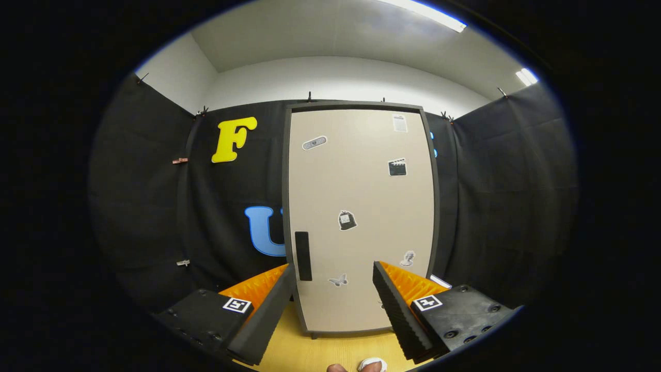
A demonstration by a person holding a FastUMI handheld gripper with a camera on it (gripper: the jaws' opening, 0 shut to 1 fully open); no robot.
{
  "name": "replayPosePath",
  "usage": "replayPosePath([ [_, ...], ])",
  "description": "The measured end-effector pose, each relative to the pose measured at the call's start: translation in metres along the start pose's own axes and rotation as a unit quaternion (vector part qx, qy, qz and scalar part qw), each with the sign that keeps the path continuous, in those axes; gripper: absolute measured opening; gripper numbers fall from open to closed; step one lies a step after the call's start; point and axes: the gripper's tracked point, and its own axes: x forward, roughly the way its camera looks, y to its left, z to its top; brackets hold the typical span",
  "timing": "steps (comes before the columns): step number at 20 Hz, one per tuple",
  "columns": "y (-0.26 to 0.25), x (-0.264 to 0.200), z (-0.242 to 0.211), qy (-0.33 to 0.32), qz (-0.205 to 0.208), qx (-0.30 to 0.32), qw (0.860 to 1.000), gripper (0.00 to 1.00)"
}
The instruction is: Open the shoe cabinet door, grab the shoes and put them into the shoe cabinet, then close the shoe cabinet door.
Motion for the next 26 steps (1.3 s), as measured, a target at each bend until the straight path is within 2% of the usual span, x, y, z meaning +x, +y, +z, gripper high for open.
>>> replayPosePath([
  [5,0.038,0.046,-0.019,0.019,0.019,0.011,1.000,0.97],
  [8,0.055,0.086,-0.040,0.029,0.018,-0.010,0.999,0.97],
  [13,0.056,0.148,-0.071,0.041,0.000,-0.024,0.999,0.98],
  [17,0.063,0.180,-0.093,0.053,0.006,-0.028,0.998,0.98],
  [19,0.064,0.191,-0.099,0.049,0.005,-0.040,0.998,0.92],
  [21,0.059,0.199,-0.103,0.051,-0.012,-0.035,0.998,0.77],
  [22,0.055,0.202,-0.105,0.052,-0.023,-0.029,0.998,0.63],
  [24,0.051,0.204,-0.109,0.061,-0.035,-0.010,0.997,0.52],
  [25,0.052,0.208,-0.106,0.052,-0.035,0.000,0.998,0.40],
  [26,0.052,0.205,-0.110,0.057,-0.033,-0.010,0.998,0.39],
])
